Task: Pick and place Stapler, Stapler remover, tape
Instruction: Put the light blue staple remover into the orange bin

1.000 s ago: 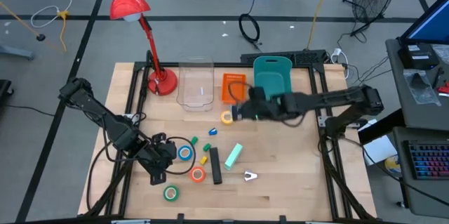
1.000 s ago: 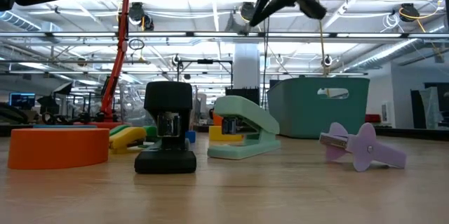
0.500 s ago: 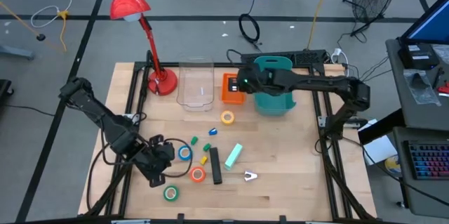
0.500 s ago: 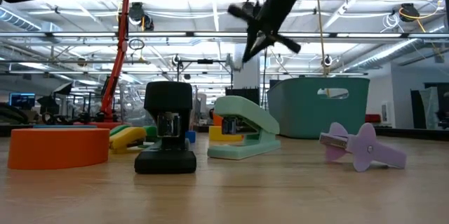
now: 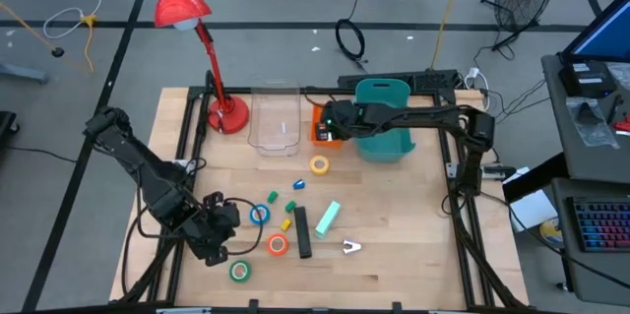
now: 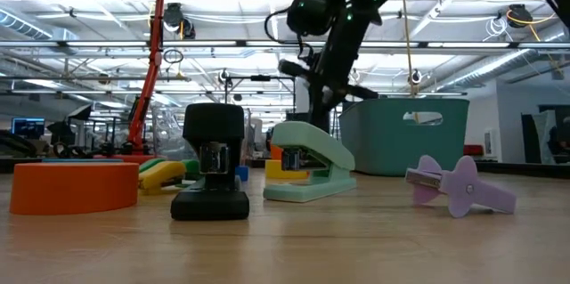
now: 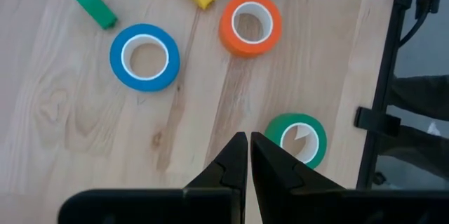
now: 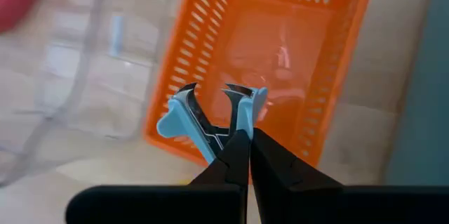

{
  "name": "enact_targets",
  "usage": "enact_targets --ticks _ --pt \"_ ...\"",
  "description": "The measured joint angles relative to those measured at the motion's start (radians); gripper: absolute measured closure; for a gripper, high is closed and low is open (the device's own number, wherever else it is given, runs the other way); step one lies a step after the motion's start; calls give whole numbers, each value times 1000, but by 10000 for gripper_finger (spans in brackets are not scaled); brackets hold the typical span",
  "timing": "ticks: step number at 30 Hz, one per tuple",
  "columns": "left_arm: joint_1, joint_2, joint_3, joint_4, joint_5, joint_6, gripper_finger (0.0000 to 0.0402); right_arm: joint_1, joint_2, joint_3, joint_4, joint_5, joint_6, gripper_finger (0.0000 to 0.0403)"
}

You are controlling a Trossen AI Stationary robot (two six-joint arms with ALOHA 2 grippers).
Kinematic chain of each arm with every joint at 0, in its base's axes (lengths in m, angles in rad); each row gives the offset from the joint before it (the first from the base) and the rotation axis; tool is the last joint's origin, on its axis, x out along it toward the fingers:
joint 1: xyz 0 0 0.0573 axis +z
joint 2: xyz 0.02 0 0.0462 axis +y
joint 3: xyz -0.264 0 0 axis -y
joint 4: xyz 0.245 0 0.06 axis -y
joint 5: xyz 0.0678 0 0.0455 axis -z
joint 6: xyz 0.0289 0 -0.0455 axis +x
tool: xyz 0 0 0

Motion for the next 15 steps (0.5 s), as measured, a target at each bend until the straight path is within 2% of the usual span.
enact_targets --ticks 6,15 --pt "-20 0 0 -10 1 -37 380 -2 34 0 11 52 -27 403" --pt "-60 0 0 -19 1 -103 380 -24 69 0 14 54 -51 403"
